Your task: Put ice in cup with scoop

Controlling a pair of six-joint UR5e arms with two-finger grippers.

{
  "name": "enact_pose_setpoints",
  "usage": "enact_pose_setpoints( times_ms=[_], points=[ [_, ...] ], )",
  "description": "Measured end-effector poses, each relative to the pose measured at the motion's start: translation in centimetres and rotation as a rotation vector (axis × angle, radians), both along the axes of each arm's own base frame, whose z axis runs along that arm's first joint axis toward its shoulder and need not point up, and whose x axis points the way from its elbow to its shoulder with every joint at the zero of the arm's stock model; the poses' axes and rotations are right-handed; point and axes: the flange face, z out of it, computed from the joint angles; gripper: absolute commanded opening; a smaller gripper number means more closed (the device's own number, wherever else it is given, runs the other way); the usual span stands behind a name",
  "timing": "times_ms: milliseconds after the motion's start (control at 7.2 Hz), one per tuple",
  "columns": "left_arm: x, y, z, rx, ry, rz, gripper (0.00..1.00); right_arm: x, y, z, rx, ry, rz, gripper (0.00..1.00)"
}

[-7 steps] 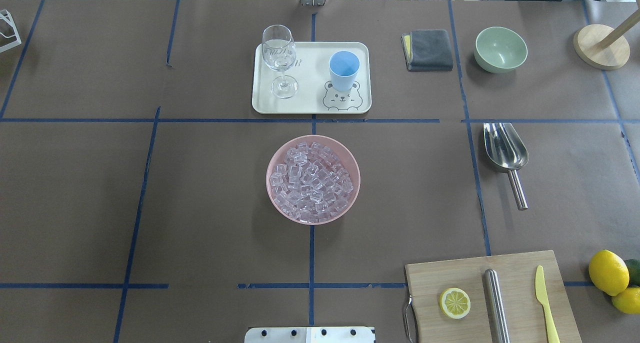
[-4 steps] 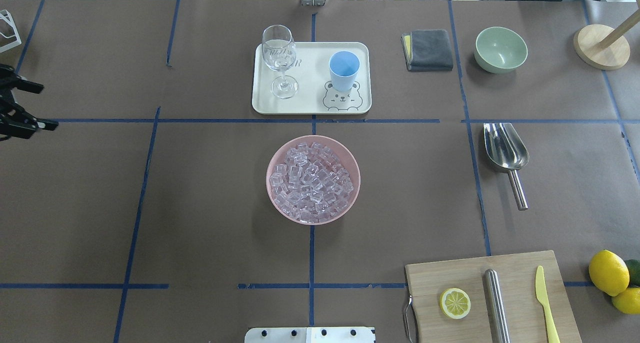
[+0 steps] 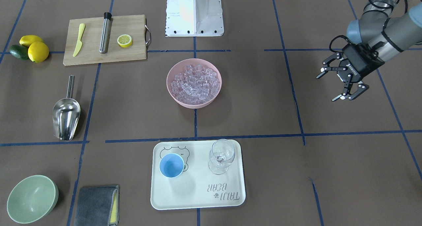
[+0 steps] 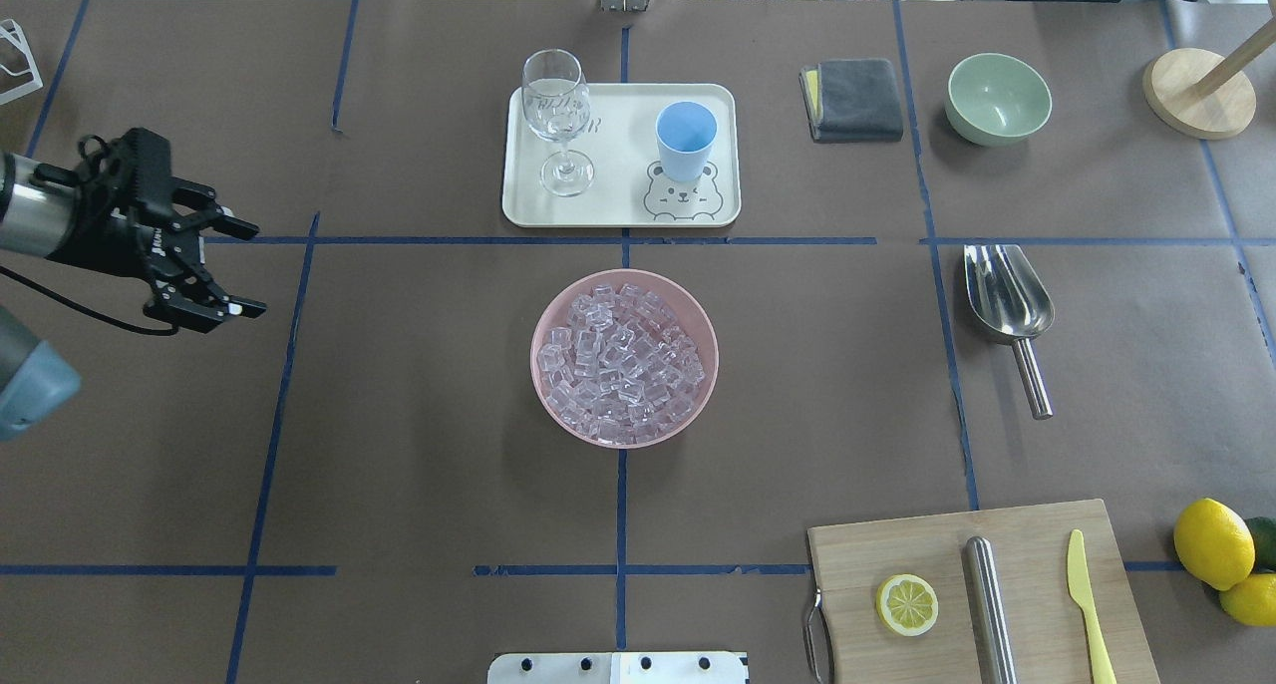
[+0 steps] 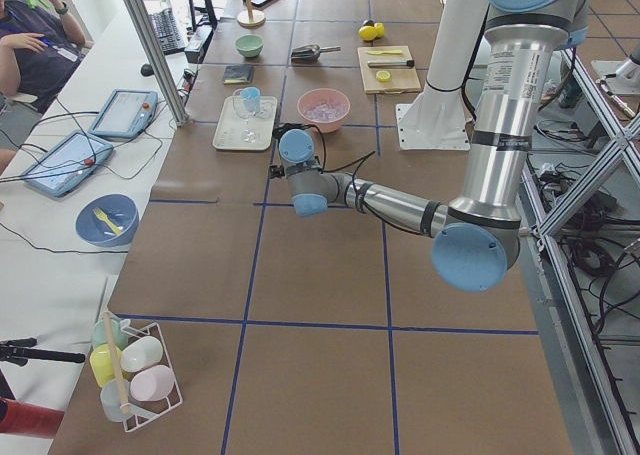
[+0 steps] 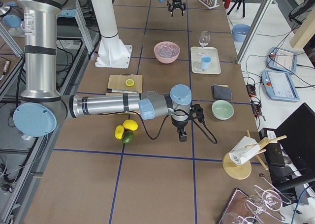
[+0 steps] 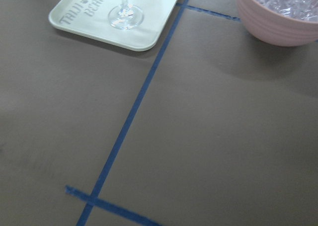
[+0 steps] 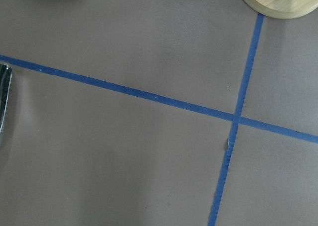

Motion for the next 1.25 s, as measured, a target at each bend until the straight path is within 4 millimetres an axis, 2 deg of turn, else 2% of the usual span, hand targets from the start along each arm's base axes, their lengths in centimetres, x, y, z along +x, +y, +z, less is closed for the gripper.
enact_pose_setpoints(
  times_ms=[278, 556, 972, 1250],
  points=[
    [7.7, 0.6, -3.2, 0.053, 0.042, 0.099, 1.00, -1.5, 0.1, -1.8, 0.009, -0.010, -0.005, 1.00],
    [14.1, 3.1, -5.5, 0.119, 0.075, 0.103, 1.00, -3.4, 0.3, -3.6, -0.001, -0.022, 0.001, 1.00],
    [20.8, 5.6, -8.0, 0.169, 0.104, 0.074, 1.00, -6.2, 1.1, -7.4, -0.018, -0.049, 0.030, 1.00],
    [23.5, 6.8, -8.6, 0.177, 0.120, 0.051, 1.00, -8.1, 1.9, -10.0, -0.034, -0.058, 0.063, 1.00]
  ],
)
